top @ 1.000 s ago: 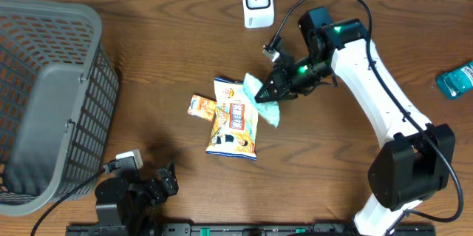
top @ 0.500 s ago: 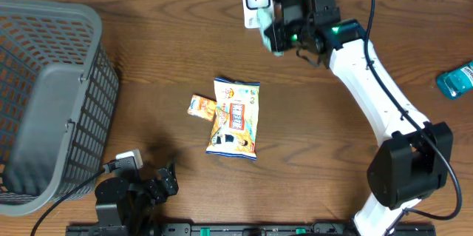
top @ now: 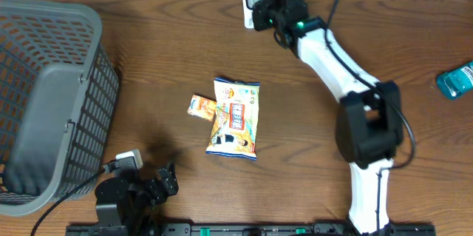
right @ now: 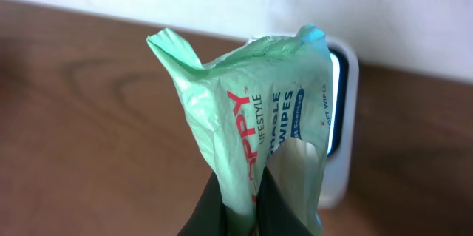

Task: Scan the item barcode
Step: 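Carry the wipes pack to the scanner and hold it there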

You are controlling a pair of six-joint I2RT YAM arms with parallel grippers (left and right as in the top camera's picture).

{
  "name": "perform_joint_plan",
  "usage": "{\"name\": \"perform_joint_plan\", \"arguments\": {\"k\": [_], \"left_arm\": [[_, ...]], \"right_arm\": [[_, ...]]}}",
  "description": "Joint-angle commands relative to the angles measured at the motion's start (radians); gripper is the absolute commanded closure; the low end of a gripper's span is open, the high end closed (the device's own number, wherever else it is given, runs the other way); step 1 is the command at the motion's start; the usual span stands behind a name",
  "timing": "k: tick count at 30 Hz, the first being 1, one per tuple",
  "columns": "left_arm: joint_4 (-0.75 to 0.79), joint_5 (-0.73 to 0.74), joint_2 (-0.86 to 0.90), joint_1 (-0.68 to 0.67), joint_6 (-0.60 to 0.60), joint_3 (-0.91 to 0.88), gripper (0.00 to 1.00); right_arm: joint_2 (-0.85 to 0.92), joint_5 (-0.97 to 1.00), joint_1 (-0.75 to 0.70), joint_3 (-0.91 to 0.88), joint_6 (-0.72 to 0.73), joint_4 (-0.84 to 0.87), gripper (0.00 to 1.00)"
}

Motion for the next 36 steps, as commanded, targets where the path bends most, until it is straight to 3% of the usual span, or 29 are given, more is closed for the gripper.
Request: {"name": "perform_joint_plan", "arguments": {"k": [1,8,23,27,36], "left_arm": [[-0.004,0.013,-0.001,0.003,0.009,-0.005,0.02],[-0.004,0.013,-0.001,0.003,0.009,-0.005,0.02],[-0.004,0.013,-0.001,0.003,0.009,-0.005,0.02],[-0.004,0.013,-0.001,0.003,0.009,-0.005,0.02],[-0.004,0.012,-0.001,0.003,0.009,-0.005,0.02]], "right_arm": [[0.084,0.142,0.027,0.161,-0.021,0.018,0.99],[0.248,0.306,0.068,0.329,-0.141,0.040,0.99],[0.294,0.504,0.076,0.336,-0.135,0.054,0.99],[0.271,0.565,0.083,0.375,-0.135,-0.032,0.99],[0.112,0.893,0.058,0.453,-0.135,-0.407,0.99]]}}
